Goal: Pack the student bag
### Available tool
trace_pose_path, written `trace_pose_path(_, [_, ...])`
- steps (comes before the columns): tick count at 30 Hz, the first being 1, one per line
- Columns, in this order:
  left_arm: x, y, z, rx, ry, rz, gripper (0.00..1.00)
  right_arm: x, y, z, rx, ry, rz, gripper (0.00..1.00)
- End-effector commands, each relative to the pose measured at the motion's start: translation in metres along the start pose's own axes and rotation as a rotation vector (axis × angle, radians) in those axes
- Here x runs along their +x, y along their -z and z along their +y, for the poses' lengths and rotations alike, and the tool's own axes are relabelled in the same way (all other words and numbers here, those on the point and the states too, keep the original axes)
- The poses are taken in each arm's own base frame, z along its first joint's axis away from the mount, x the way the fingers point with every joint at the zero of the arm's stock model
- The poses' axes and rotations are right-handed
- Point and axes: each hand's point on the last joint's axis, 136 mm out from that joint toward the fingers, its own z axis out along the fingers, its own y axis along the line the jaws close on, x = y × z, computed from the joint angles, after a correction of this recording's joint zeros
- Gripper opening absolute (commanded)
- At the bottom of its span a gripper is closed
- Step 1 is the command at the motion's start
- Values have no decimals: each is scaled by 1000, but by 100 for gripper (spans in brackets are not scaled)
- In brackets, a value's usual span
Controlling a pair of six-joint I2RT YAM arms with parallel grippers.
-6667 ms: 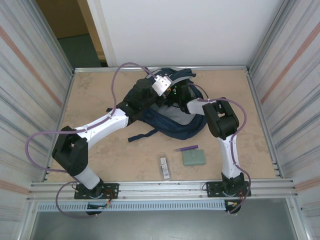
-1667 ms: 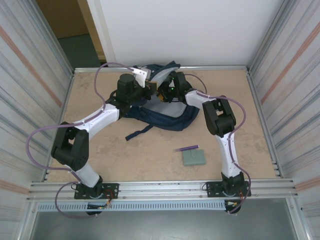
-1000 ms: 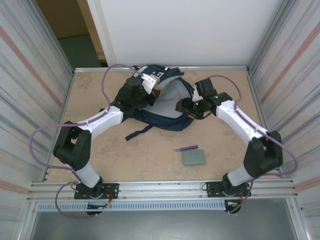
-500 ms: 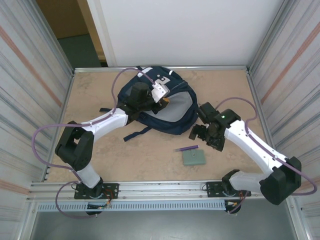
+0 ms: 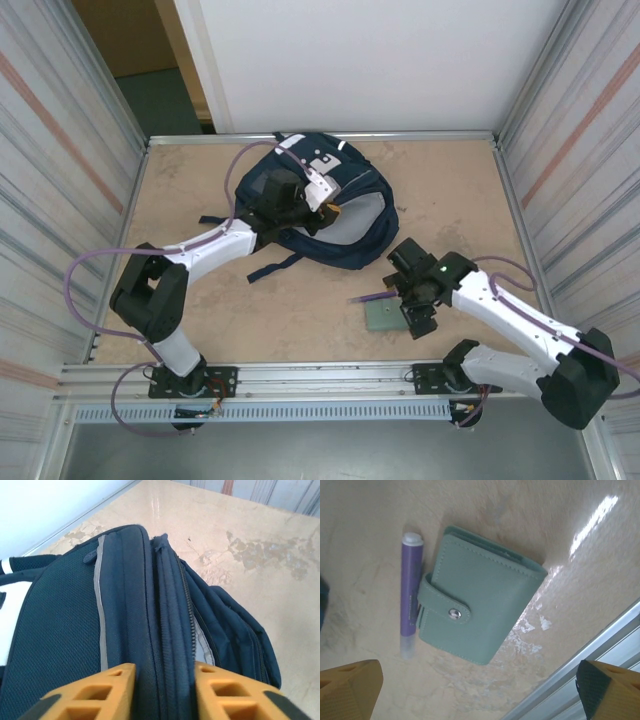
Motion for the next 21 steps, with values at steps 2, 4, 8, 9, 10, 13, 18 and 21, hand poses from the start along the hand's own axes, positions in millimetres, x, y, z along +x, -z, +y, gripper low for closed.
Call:
trace_pose_path(2, [-7, 9, 22, -29, 155, -64, 25, -6, -27, -1, -10, -212, -48, 98])
trace_pose_path(4, [-5, 7, 21, -22, 170, -64, 23, -4, -41, -1, -20, -255, -25, 98])
trace_pose_path(8, [-5, 5, 13, 18, 186, -66, 19, -4, -54, -5, -18, -296, -34, 97])
trace_pose_path(9, [-5, 5, 11, 22, 182, -65, 19, -6, -56, -5, -12, -296, -43, 97])
trace_pose_path(10, [-5, 5, 11, 23, 178, -66, 19, -7, -58, -6, -5, -297, -49, 97])
trace_pose_path(13, [-5, 5, 10, 23, 174, -60, 18, -9, -61, -2, -10, -298, -58, 97])
trace_pose_path(18, [-5, 7, 10, 17, 174, -53, 18, -11, -69, -1, 3, -297, -67, 97])
trace_pose_path(21, [-6, 8, 10, 19, 175, -54, 18, -9, -73, -3, 19, -290, -67, 97])
